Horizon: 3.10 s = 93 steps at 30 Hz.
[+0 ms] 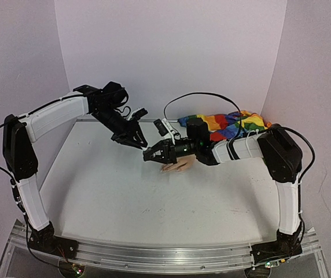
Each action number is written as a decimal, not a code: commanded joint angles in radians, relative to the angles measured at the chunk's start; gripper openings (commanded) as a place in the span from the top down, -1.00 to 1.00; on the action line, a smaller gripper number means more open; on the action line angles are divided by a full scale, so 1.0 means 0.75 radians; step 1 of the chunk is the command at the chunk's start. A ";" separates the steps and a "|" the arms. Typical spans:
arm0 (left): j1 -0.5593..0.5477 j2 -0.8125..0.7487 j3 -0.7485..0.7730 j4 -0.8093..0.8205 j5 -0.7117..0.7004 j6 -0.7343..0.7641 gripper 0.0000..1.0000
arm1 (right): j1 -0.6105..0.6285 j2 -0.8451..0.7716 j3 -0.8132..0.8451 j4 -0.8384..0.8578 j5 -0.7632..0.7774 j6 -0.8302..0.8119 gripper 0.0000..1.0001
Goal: Paint the nails
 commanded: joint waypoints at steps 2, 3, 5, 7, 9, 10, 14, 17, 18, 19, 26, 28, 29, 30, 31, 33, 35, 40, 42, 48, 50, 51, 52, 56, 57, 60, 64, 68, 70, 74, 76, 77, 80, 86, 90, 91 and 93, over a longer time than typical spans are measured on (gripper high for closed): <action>-0.003 -0.078 0.015 0.023 0.042 0.033 1.00 | 0.010 0.023 0.091 0.121 -0.072 0.034 0.78; -0.003 -0.080 0.016 0.023 0.037 0.032 1.00 | 0.010 0.024 0.093 0.122 -0.068 0.035 0.98; -0.003 -0.080 0.017 0.021 0.013 0.016 1.00 | 0.010 0.023 0.091 0.122 -0.037 0.025 1.00; -0.003 -0.081 0.018 0.018 -0.040 -0.027 1.00 | 0.010 0.003 0.069 0.110 0.131 0.010 1.00; -0.003 -0.083 0.022 0.016 -0.175 -0.133 1.00 | 0.031 -0.062 0.030 -0.008 0.557 -0.088 1.00; -0.003 -0.089 0.014 0.017 -0.272 -0.260 1.00 | 0.076 -0.103 0.012 -0.097 1.067 -0.162 1.00; -0.012 -0.159 -0.088 0.102 -0.540 -0.635 1.00 | 0.251 -0.172 -0.081 0.070 1.999 -0.472 1.00; -0.014 -0.216 -0.137 0.201 -0.602 -0.769 1.00 | 0.260 -0.172 -0.039 0.105 1.907 -0.573 1.00; -0.014 -0.225 -0.143 0.229 -0.598 -0.784 1.00 | 0.258 -0.177 -0.039 0.114 1.851 -0.581 1.00; -0.014 -0.239 -0.145 0.256 -0.584 -0.784 1.00 | 0.257 -0.184 -0.035 0.116 1.783 -0.586 1.00; -0.014 -0.453 -0.332 0.590 -0.449 -0.585 -0.65 | 0.071 -0.320 -0.116 0.061 0.915 -0.300 1.00; -0.014 -0.554 -0.455 0.750 -0.394 -0.489 -0.93 | -0.033 -0.334 -0.107 0.076 0.411 -0.140 1.00; -0.014 -0.609 -0.528 0.861 -0.348 -0.438 -0.98 | -0.072 -0.329 -0.092 0.092 0.235 -0.060 1.00; -0.014 -0.655 -0.611 0.987 -0.253 -0.409 -0.99 | -0.098 -0.318 -0.069 0.108 0.054 0.020 1.00; -0.014 -0.684 -0.691 1.163 -0.132 -0.381 -0.99 | -0.116 -0.305 -0.045 0.129 -0.095 0.094 1.00; -0.019 -0.689 -0.744 1.371 0.078 -0.368 -0.99 | -0.117 -0.288 -0.003 0.191 -0.340 0.246 1.00; -0.030 -0.623 -0.699 1.495 0.247 -0.366 -0.93 | -0.117 -0.311 -0.022 0.297 -0.421 0.387 1.00; -0.112 -0.474 -0.514 1.536 0.373 -0.256 -0.73 | -0.117 -0.422 -0.072 0.334 -0.423 0.438 1.00; -0.128 -0.427 -0.468 1.539 0.390 -0.236 -0.61 | -0.113 -0.431 -0.066 0.338 -0.407 0.454 1.00; -0.152 -0.432 -0.478 1.558 0.405 -0.166 -0.43 | -0.114 -0.458 -0.078 0.401 -0.314 0.483 1.00; -0.155 -0.438 -0.485 1.558 0.401 -0.164 -0.26 | -0.114 -0.455 -0.076 0.436 -0.295 0.503 1.00; -0.155 -0.440 -0.490 1.558 0.393 -0.164 -0.15 | -0.114 -0.452 -0.072 0.449 -0.291 0.511 1.00; -0.155 -0.443 -0.495 1.560 0.379 -0.164 -0.05 | -0.113 -0.446 -0.068 0.464 -0.292 0.523 1.00; -0.157 -0.441 -0.496 1.560 0.340 -0.164 0.14 | -0.114 -0.417 -0.045 0.531 -0.303 0.584 1.00; -0.159 -0.439 -0.494 1.561 0.331 -0.163 0.20 | -0.113 -0.412 -0.043 0.548 -0.302 0.597 1.00; -0.162 -0.431 -0.484 1.560 0.301 -0.161 0.36 | -0.114 -0.402 -0.043 0.567 -0.296 0.609 1.00; -0.161 -0.409 -0.460 1.560 0.254 -0.180 0.39 | -0.114 -0.384 -0.041 0.570 -0.292 0.611 1.00; -0.161 -0.390 -0.441 1.560 0.259 -0.193 0.28 | -0.114 -0.375 -0.041 0.571 -0.285 0.602 1.00; -0.163 -0.388 -0.436 1.560 0.253 -0.197 0.32 | -0.114 -0.374 -0.041 0.572 -0.282 0.598 1.00; -0.172 -0.381 -0.433 1.560 0.245 -0.195 0.63 | -0.114 -0.379 -0.048 0.571 -0.254 0.585 1.00; -0.178 -0.383 -0.444 1.560 0.235 -0.190 0.80 | -0.114 -0.383 -0.052 0.570 -0.226 0.575 1.00; -0.181 -0.385 -0.453 1.559 0.221 -0.185 0.86 | -0.113 -0.384 -0.053 0.567 -0.203 0.570 1.00; -0.185 -0.403 -0.489 1.548 0.104 -0.172 1.00 | -0.122 -0.394 -0.058 0.504 -0.107 0.509 1.00; -0.229 -0.456 -0.520 1.310 -0.670 -0.178 1.00 | -0.045 -0.552 -0.053 -0.334 1.036 -0.159 1.00; -0.245 -0.350 -0.350 0.925 -1.242 -0.443 1.00 | 0.073 -0.532 -0.135 -0.249 2.130 -0.362 1.00; -0.247 -0.312 -0.307 0.882 -1.266 -0.485 1.00 | 0.105 -0.512 -0.139 -0.201 2.241 -0.452 1.00; -0.266 -0.221 -0.184 0.773 -1.287 -0.545 1.00 | 0.162 -0.461 -0.115 -0.108 2.401 -0.625 1.00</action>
